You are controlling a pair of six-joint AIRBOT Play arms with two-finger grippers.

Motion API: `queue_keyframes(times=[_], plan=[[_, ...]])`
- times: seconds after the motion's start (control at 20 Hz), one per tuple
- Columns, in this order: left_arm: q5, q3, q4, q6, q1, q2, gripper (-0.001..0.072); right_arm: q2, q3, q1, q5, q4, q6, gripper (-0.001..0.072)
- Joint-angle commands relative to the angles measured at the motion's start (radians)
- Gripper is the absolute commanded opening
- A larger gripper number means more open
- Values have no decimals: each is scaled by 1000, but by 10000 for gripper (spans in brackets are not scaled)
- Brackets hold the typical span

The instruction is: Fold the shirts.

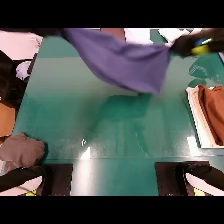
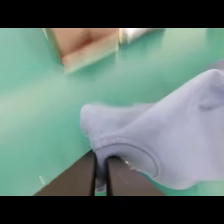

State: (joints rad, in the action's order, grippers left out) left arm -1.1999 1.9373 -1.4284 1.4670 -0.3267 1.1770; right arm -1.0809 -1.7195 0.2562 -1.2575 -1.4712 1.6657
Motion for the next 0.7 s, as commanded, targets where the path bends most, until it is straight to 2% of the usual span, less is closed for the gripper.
queue_keyframes(times=[0.0, 0.15, 0.3, 0.45, 0.65], plan=[[49, 29, -7, -9, 0, -202, 32, 122, -169, -24, -16, -25, -11, 17], [101, 29, -1, -8, 0, -292, 32, 146, -286, -24, -19, -26, -18, 17], [112, 34, 34, -9, 0, -298, 32, 103, -390, -24, -21, -25, -34, 17], [73, 29, 51, -10, 0, -254, 32, 34, -398, -24, -26, -23, -33, 17], [-55, -11, 2, -10, 0, -93, 32, -159, -396, -24, -63, -13, -33, 17]])
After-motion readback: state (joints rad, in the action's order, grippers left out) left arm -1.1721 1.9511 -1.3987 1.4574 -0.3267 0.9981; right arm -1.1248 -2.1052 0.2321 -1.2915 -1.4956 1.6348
